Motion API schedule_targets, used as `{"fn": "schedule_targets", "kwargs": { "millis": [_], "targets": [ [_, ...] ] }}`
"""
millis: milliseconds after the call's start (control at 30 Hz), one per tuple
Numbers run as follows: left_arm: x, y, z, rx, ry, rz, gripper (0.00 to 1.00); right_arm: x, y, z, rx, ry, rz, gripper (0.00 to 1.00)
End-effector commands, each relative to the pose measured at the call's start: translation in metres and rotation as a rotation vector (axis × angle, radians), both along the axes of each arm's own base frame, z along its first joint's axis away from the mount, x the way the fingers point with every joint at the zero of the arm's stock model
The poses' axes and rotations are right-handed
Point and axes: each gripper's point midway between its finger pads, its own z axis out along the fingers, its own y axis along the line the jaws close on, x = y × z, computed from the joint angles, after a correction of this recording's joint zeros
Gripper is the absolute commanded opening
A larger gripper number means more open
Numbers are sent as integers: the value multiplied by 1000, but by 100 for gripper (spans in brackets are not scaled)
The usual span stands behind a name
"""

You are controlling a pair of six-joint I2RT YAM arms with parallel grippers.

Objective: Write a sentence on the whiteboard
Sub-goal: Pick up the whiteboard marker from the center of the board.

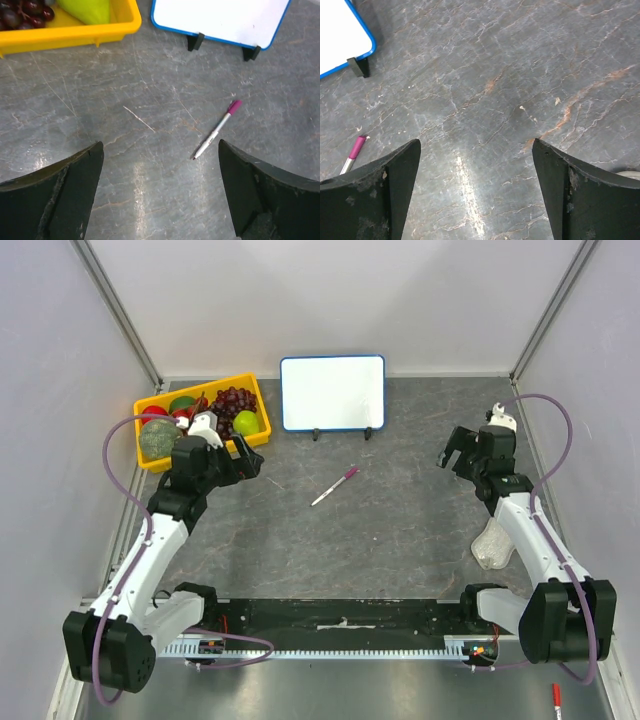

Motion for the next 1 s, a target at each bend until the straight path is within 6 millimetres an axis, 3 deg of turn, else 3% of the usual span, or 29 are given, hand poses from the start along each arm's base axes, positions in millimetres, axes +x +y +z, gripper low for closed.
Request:
{"fn": "schedule_targets", "kwargs": {
  "millis": [0, 400, 533, 700, 967],
  "targets": [
    [-4, -11, 5, -27, 8, -61, 100, 5, 13, 24, 23, -45, 81, 98],
    [7, -38, -4, -48, 73, -212, 100, 5, 26, -5, 52, 38, 160, 98],
    [13, -51, -12, -15, 74, -261, 99, 7, 32, -6, 72, 43, 188, 98],
    [17, -78, -37, 32, 141, -353, 98, 12, 33, -7, 75, 53, 193, 98],
    [11, -154, -63, 266, 141, -595, 97, 15, 34, -1, 63, 44, 209, 98]
  ]
}}
